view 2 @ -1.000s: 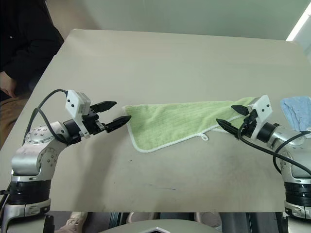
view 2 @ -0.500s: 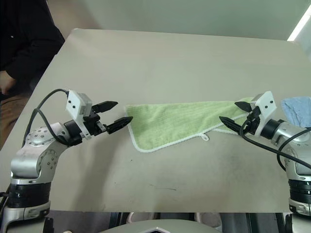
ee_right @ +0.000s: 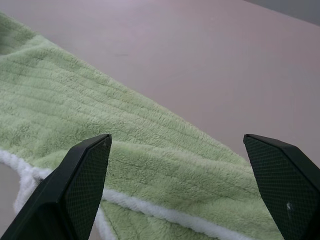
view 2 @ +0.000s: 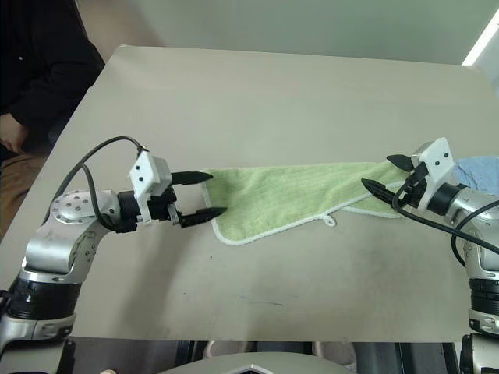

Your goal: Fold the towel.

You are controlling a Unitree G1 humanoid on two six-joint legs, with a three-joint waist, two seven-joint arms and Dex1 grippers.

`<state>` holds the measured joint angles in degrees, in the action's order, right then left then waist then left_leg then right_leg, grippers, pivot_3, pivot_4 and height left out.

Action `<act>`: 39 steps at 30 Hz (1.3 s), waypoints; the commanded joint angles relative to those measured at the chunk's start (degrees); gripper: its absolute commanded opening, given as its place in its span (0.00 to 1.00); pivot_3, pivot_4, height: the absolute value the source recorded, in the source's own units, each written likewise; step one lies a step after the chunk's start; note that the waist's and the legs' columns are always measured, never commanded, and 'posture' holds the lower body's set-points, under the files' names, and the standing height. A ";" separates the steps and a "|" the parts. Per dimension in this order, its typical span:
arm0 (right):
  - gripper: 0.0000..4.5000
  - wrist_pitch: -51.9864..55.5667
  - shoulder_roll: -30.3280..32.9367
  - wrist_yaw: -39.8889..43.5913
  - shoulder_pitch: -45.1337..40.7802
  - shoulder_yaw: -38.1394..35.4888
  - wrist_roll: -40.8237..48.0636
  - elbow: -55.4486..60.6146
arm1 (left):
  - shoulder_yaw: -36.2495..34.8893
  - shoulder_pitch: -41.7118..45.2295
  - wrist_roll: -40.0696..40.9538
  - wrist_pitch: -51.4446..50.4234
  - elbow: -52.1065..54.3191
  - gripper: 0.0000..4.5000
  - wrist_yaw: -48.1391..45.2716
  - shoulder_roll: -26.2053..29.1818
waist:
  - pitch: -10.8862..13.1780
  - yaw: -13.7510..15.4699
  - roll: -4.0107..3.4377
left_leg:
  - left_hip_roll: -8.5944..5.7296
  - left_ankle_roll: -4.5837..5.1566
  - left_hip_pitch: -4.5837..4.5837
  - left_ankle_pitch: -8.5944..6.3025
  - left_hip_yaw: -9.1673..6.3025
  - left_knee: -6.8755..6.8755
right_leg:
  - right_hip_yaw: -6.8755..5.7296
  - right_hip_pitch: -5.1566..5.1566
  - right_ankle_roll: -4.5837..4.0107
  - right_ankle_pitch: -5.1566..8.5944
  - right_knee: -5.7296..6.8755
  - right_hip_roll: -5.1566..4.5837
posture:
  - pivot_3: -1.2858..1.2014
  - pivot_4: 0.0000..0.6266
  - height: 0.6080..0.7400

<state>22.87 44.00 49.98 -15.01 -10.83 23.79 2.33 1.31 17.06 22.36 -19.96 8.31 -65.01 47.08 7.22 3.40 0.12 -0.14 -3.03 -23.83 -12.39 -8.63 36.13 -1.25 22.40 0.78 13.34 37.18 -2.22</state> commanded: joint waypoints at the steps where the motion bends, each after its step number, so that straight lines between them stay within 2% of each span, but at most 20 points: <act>1: 0.99 -1.35 0.42 -0.06 -0.74 -1.22 -0.26 0.85 | 6.98 4.59 -4.94 8.57 -2.15 1.00 -11.06 2.91 | 0.00 0.08 0.00 | 0.00 0.00 -0.01 0.00 -0.03 0.00 | -0.01 0.02 0.00 0.00 -0.01 0.00 | 0.52 0.24 1.00; 8: 0.99 -0.40 -0.24 -1.73 2.95 -3.33 0.45 4.58 | 16.99 13.81 -14.91 21.52 -13.07 1.00 -17.85 -0.11 | 0.00 0.08 0.00 | 0.00 0.07 -0.10 -0.03 -0.04 0.00 | 0.00 0.06 0.00 0.00 -0.03 -0.02 | 0.52 0.24 1.00; 14: 0.99 0.69 -0.50 -3.51 6.12 -5.41 1.18 7.83 | 21.41 16.43 -18.08 22.68 -17.01 1.00 -21.07 -3.12 | 0.00 0.07 0.00 | 0.01 0.11 -0.24 -0.06 0.01 0.00 | 0.00 0.12 0.04 -0.01 -0.17 -0.02 | 0.52 0.24 1.00; 39: 0.99 1.11 -0.43 -3.98 6.45 -5.57 1.47 8.40 | 21.37 16.72 -18.68 22.99 -17.74 1.00 -21.74 -3.66 | -0.02 -0.05 -0.04 | 0.03 0.14 -0.20 -0.03 0.02 0.01 | 0.00 0.10 0.08 -0.02 -0.13 -0.02 | 0.52 0.24 1.00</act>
<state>24.17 43.36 46.44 -8.51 -14.62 24.49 8.89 22.72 33.45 4.41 2.48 -9.25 -86.03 43.53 7.20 3.35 0.09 -0.11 -2.88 -24.04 -12.42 -8.61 36.13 -1.25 22.50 0.85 13.32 37.04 -2.24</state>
